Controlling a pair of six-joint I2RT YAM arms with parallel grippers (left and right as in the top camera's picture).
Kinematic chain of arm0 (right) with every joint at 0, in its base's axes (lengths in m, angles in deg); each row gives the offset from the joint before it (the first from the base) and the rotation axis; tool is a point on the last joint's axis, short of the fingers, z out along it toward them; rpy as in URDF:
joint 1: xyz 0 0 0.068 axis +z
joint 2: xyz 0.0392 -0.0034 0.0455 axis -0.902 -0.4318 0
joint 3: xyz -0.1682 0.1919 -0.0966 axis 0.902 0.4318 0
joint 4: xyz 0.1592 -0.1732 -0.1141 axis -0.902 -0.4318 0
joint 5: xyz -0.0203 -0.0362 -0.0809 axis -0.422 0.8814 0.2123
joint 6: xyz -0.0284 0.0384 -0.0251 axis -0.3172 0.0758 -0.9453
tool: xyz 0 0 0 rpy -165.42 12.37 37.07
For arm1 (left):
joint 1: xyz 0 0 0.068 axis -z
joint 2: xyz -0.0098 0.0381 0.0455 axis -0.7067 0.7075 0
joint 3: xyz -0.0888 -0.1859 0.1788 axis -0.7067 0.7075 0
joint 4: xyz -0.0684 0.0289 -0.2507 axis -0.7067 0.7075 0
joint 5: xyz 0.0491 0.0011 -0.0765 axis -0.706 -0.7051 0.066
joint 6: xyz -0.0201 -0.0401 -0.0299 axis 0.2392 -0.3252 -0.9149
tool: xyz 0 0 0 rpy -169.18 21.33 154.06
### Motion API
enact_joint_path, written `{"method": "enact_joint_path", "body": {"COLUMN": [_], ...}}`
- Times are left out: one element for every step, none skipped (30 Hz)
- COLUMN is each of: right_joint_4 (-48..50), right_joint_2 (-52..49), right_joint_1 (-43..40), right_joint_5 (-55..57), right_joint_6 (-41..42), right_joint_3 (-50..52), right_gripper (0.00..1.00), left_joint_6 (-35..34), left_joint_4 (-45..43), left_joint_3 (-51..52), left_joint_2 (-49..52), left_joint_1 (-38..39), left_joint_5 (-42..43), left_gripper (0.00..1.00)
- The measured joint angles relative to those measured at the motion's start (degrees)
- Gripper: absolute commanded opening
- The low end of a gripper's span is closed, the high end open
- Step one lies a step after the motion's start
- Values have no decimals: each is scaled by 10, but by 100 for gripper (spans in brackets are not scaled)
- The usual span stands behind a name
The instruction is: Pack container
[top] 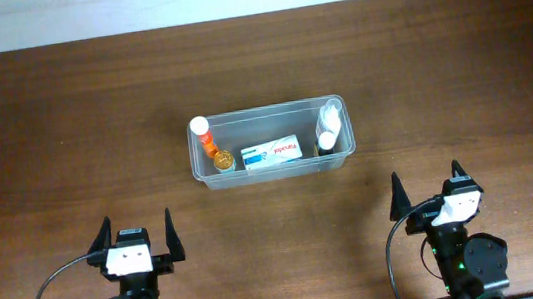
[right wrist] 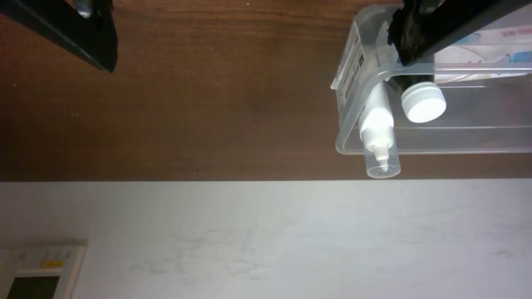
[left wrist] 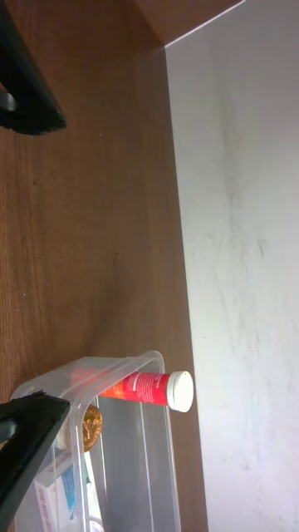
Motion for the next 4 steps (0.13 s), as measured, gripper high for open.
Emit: {"method": "enact_joint_path", "body": {"right_joint_4": [0,0,0,0], "right_joint_2": [0,0,0,0], "right_joint_1": [0,0,0,0], "right_joint_5": [0,0,0,0], "right_joint_6": [0,0,0,0], "right_joint_3": [0,0,0,0], "right_gripper": [98,98,98,98], "left_joint_6": [0,0,0,0], "left_joint_4": [0,0,0,0], "left_joint_3": [0,0,0,0], "left_joint_2": [0,0,0,0], "left_joint_1": [0,0,0,0], "left_joint_5": [0,0,0,0], "left_gripper": [100,100,100,100]}}
